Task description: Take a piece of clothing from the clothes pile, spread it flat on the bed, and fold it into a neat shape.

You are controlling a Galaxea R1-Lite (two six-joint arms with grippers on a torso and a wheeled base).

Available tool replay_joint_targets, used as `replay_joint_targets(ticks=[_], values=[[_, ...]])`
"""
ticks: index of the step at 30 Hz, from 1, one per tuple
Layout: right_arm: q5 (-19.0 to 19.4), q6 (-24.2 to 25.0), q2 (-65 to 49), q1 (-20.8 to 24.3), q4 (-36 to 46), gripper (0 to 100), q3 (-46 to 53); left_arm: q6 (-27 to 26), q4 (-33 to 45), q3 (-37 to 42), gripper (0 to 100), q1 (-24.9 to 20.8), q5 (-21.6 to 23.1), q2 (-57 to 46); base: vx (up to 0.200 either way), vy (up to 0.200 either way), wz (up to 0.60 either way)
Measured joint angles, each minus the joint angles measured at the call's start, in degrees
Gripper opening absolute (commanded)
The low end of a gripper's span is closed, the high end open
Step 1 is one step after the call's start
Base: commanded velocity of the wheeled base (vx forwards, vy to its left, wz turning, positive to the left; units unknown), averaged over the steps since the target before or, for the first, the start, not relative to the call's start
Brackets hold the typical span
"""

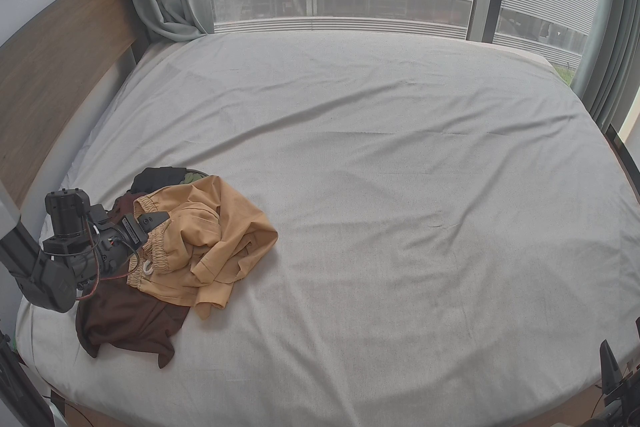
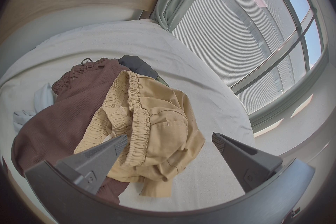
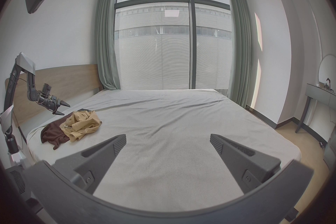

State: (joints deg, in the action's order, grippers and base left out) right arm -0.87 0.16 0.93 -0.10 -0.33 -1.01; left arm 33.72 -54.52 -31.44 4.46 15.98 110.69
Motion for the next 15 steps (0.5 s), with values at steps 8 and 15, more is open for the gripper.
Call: replay_joint_targets(ticks=[8,15], values=[[0.0,0.02,0.0,0.0,0.0,100,0.0,0.6,0.02,-5.57,100,-0.02,-0.02,6.38,0.0,0.0,0.0],[0.0,0.02,0.0,0.02,0.01,100,0.0,0.62,0.11,-8.41,100,-0.3,-0.06,9.73,0.0,0.0,0.0]])
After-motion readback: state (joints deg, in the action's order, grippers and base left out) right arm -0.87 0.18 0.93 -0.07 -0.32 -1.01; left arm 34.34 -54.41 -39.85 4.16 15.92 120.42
